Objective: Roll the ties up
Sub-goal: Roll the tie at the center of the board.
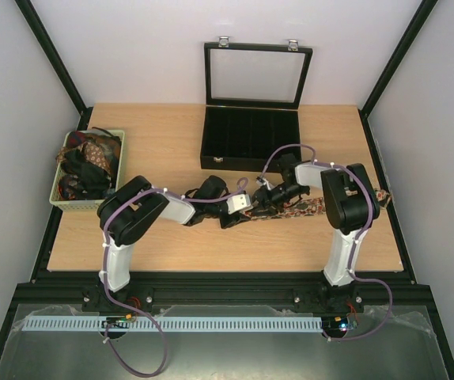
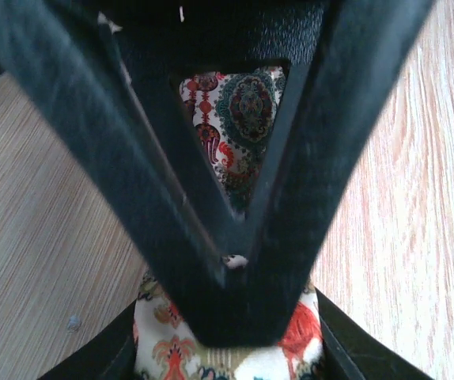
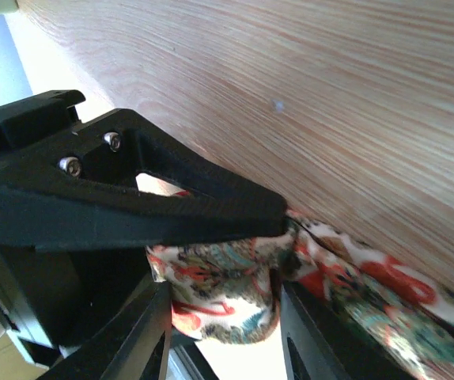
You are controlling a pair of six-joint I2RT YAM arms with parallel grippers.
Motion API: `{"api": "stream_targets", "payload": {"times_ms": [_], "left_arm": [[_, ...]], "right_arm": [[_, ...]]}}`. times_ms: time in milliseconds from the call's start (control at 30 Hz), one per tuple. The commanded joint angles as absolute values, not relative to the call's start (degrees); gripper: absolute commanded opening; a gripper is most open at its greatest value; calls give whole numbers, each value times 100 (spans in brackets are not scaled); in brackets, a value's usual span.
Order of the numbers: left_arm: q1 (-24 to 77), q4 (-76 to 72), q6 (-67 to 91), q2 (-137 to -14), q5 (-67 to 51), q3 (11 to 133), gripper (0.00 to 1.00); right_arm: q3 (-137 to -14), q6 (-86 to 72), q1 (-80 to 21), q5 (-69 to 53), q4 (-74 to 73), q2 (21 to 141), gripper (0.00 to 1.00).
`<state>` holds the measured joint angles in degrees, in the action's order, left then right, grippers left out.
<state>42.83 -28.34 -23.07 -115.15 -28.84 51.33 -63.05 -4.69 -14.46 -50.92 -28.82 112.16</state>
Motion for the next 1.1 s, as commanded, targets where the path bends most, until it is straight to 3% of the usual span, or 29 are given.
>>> {"api": "stream_targets", "payload": {"times_ms": [0, 33, 167, 233, 333, 400, 567, 833, 1067], "left_arm": [[4228, -1740, -2417, -11763, -2547, 4929, 40], [4228, -1740, -2425, -11769, -2556, 4923, 40], [4217, -1736, -2422, -11825, -2493, 4948, 40], [4194, -1788, -2329, -11811, -2484, 4948, 41], [4035, -2192, -2067, -11619, -2875, 4831, 59], [3975, -2692, -1985, -11441, -3083, 4629, 65], [3985, -3232, -1933, -11547, -3373, 4581, 70], [4326, -3765, -1973, -12021, -3120, 4754, 66], [4479, -3233, -2046, -12033, -2677, 4902, 43]], "right_arm": [[-6418, -774, -1655, -4969, -2690, 11360, 36], [-6417, -766, -1675, -4944, -2679, 11415, 33], [-6338, -602, -1677, -4692, -2742, 11484, 6], [-6252, -441, -1626, -4640, -2850, 11478, 2], [-6151, -276, -1487, -4580, -3022, 11619, 1], [-6059, -192, -1318, -4656, -3066, 11812, 1], [-6079, 138, -974, -4814, -3353, 12465, 1], [-6314, 159, -920, -4729, -3427, 12766, 6], [-6383, 180, -907, -4632, -3472, 12547, 22]]}}
